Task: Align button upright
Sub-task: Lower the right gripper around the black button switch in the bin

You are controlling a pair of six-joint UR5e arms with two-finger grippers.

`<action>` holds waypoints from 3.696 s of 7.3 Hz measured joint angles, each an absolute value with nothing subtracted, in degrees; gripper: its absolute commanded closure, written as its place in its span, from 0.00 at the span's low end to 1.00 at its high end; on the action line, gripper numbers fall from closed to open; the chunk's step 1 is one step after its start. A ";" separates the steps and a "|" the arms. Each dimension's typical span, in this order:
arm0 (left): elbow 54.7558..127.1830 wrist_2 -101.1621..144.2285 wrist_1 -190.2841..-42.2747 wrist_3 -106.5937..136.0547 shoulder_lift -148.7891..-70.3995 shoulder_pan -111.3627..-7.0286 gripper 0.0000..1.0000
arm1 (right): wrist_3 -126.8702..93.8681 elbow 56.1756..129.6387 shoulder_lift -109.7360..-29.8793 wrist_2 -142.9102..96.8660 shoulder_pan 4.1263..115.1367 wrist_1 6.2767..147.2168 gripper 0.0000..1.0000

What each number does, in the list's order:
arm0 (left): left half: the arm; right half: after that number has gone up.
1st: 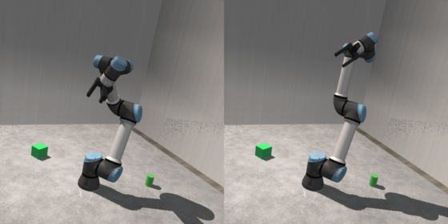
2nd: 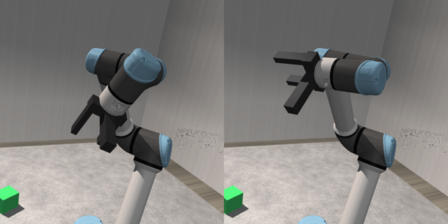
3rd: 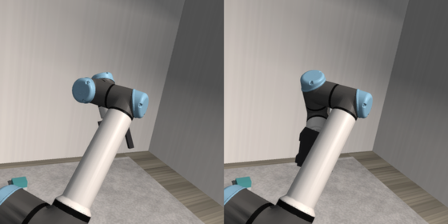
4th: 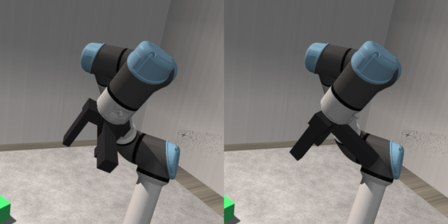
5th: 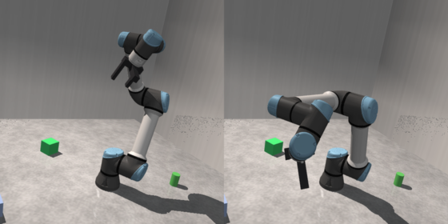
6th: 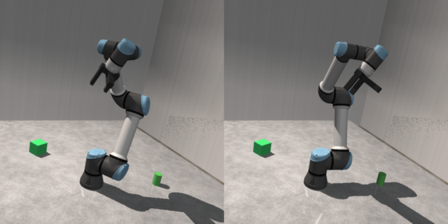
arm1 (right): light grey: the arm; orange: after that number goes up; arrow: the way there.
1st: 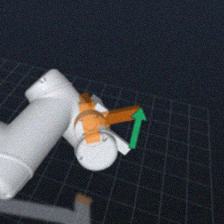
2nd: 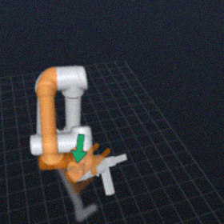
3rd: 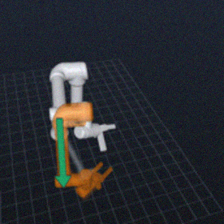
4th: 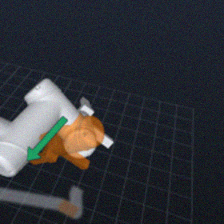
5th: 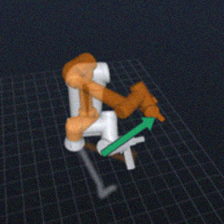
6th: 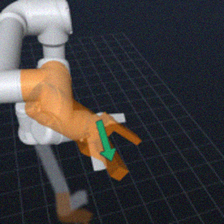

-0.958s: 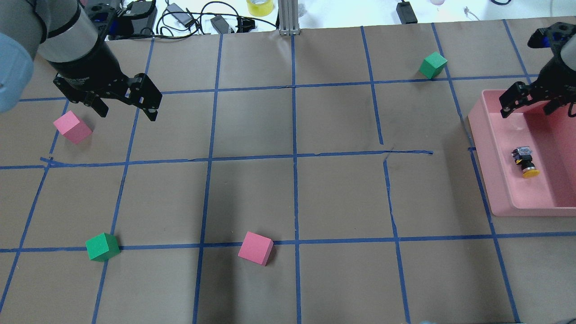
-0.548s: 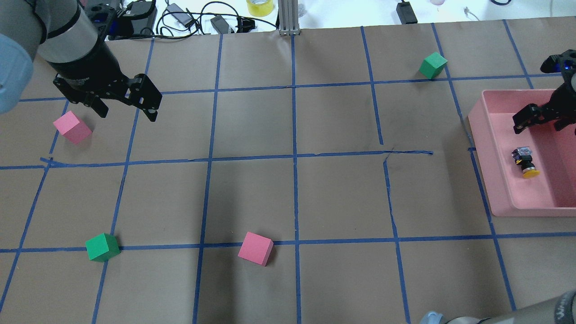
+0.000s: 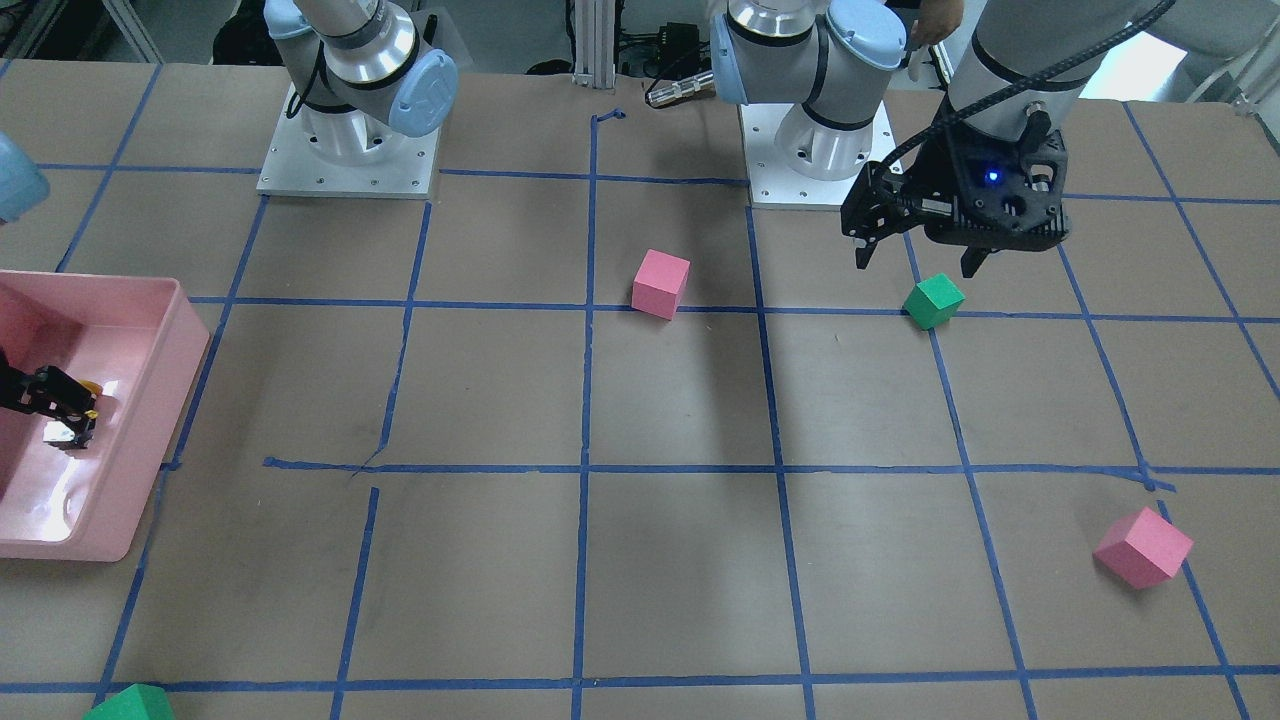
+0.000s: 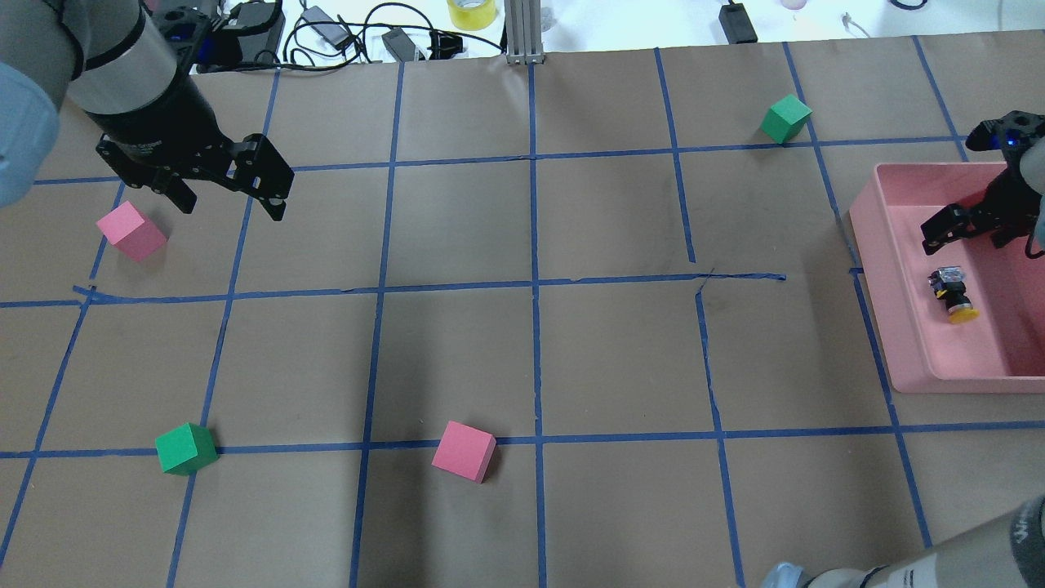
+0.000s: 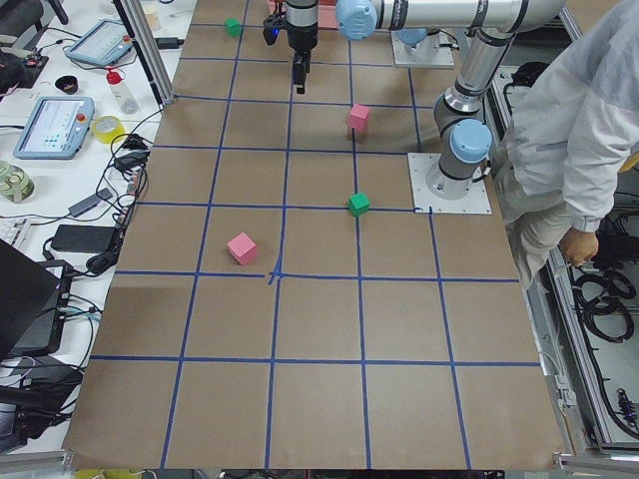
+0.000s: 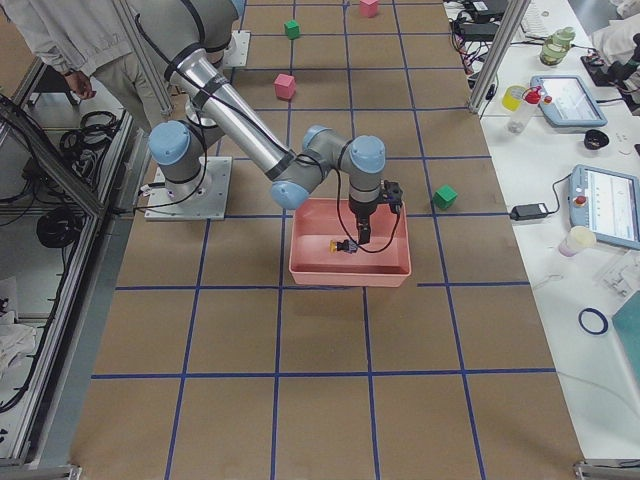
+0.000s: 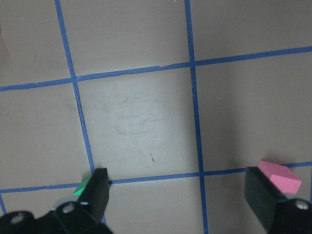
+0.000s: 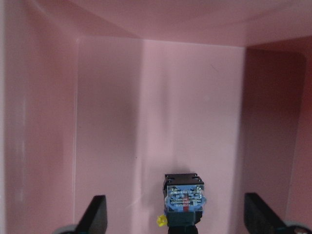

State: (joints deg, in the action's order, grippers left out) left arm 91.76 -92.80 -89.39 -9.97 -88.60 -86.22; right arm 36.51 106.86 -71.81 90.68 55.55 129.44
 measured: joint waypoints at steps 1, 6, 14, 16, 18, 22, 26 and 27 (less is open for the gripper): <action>91.74 -92.78 -89.38 -9.95 -88.61 -86.22 0.00 | 36.60 106.87 -71.43 90.64 55.55 129.92 0.00; 91.76 -92.73 -89.37 -10.18 -88.68 -86.22 0.00 | 36.58 109.37 -69.66 90.45 55.55 133.86 0.00; 91.77 -92.35 -89.04 -10.28 -88.80 -86.22 0.00 | 36.56 112.23 -69.91 89.59 55.12 133.48 0.00; 91.76 -92.55 -88.97 -10.43 -88.90 -86.22 0.00 | 36.58 111.92 -70.13 89.73 54.97 133.38 0.00; 91.73 -92.53 -88.81 -10.46 -88.94 -86.22 0.00 | 36.53 111.49 -70.77 90.01 54.94 133.08 0.00; 91.67 -92.46 -88.66 -10.45 -89.11 -86.34 0.00 | 36.46 112.42 -71.56 89.53 54.93 131.40 0.00; 91.67 -92.53 -88.64 -10.46 -89.12 -86.36 0.00 | 36.54 112.61 -70.93 89.27 54.64 132.28 0.00; 91.67 -92.49 -88.62 -10.44 -89.12 -86.39 0.00 | 36.56 112.61 -70.89 89.29 54.61 132.37 0.00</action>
State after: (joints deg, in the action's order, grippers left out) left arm 91.67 -92.49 -88.62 -10.44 -89.12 -86.39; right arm 36.56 112.61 -70.89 89.29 54.61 132.37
